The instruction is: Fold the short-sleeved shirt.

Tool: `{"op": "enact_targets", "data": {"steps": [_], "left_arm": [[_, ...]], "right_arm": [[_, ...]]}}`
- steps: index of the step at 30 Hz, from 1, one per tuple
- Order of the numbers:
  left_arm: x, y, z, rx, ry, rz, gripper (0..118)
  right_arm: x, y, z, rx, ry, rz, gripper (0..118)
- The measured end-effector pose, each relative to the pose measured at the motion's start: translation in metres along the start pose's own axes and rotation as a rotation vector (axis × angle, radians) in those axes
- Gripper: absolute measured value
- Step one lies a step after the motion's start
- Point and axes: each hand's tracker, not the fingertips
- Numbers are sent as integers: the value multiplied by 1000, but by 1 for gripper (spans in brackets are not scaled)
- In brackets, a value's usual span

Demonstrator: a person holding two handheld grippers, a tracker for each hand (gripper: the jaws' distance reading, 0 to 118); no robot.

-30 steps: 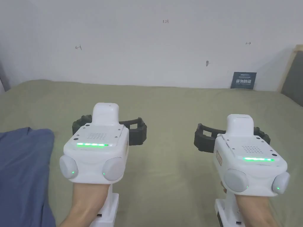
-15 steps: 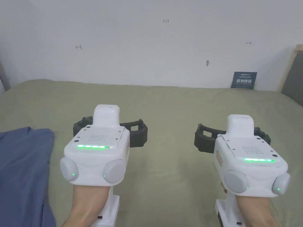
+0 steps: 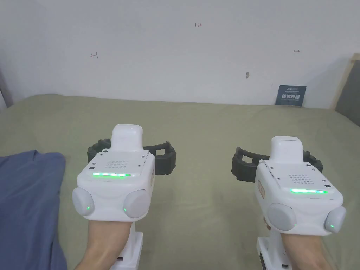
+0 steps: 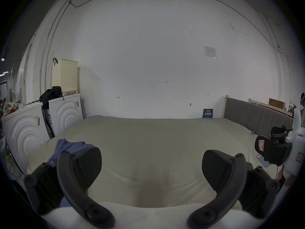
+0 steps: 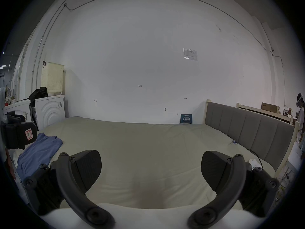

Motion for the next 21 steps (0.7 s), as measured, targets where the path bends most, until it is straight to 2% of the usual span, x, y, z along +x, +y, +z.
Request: {"op": "enact_targets", "data": {"steps": [21], "left_arm": [[1,1,2,3,1,6,118]], "right_arm": [[0,-1,0,6,-5,3,118]]}}
